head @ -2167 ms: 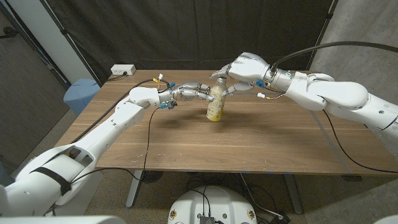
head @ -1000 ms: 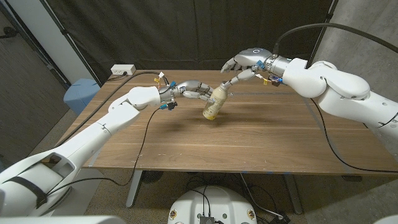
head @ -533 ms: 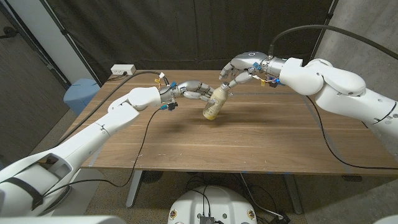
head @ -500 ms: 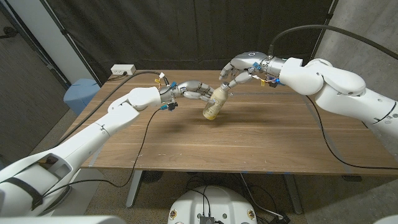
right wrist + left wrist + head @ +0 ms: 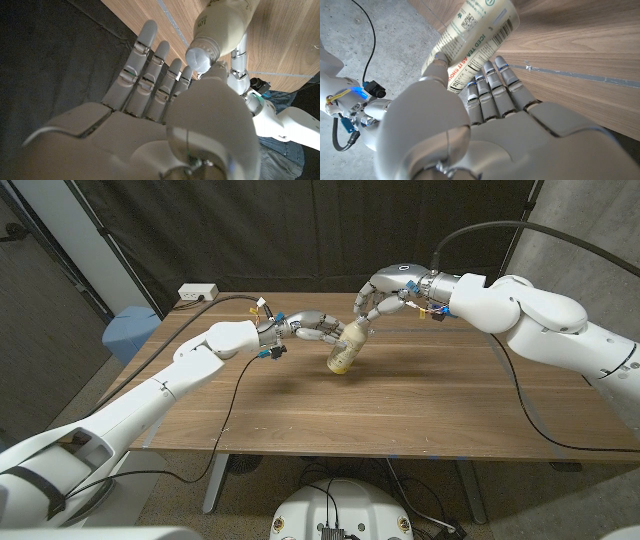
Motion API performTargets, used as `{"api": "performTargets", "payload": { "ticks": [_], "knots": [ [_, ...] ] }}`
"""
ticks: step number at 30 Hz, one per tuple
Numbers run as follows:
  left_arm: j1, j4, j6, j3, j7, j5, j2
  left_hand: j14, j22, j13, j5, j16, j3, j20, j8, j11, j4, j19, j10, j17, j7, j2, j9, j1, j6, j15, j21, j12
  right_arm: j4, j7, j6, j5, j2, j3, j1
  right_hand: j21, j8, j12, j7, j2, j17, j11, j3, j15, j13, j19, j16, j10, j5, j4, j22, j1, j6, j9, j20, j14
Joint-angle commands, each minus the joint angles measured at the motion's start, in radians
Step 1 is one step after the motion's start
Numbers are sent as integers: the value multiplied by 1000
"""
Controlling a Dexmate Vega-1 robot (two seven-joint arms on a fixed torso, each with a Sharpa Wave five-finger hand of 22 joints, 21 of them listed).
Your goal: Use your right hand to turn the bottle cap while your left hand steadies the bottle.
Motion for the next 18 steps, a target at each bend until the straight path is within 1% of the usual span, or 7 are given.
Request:
{"api": "performTargets", "payload": {
  "ticks": [1,6,7,11,14,18],
  "knots": [
    [7,-13,3,0,5,-8,5,-1,1,4,7,1,39,5,6,-5,34,-3,0,2,-4,4,4,4,8,1,-2,-1,2,-1,-3,-2,-8,3,-6,3,6,6,1,-2,2,3,-2,-56,3,10,2,9,-5,-2,3,10,13,4,4,11],
    [7,-10,-2,0,4,-11,4,-1,1,4,7,1,39,5,6,-2,34,-3,0,2,-4,4,4,4,7,1,-2,-1,-7,-9,-15,-19,-15,5,-14,2,-2,6,1,-10,2,8,-13,-54,2,16,2,15,-13,7,3,-11,7,2,4,23],
    [7,-8,-5,1,3,-11,3,-1,1,4,7,1,39,5,6,-3,34,-3,0,2,-5,4,4,4,7,1,-2,0,-8,-10,-16,-17,-16,7,-16,2,-6,12,1,-12,0,14,-17,-55,1,23,2,35,-18,11,3,-18,7,1,2,36],
    [3,5,-14,3,-2,-16,-4,0,1,4,7,1,40,5,6,-4,34,-4,-1,2,-5,4,4,4,7,1,-2,-1,-14,-2,-29,-30,-18,6,-13,4,-1,23,1,-10,-3,13,-19,-55,-1,39,9,72,-25,11,3,-18,39,2,-4,82],
    [-1,13,-20,4,-7,-19,-8,0,1,4,7,1,40,5,6,-6,34,-4,-1,2,-4,4,4,4,8,1,-2,-1,-17,12,-36,-30,-17,4,-9,3,-1,27,1,-17,-5,15,-26,-55,-1,43,4,89,-29,17,3,-31,49,2,-6,86],
    [-5,24,-26,5,-13,-23,-13,-1,1,4,7,1,40,6,6,-7,34,-4,-2,2,-3,4,4,4,8,1,-2,-1,-17,18,-42,-32,-16,1,-6,3,-1,30,1,-17,-5,16,-28,-57,-1,47,5,99,-31,19,3,-35,55,2,-7,94]
  ]
}}
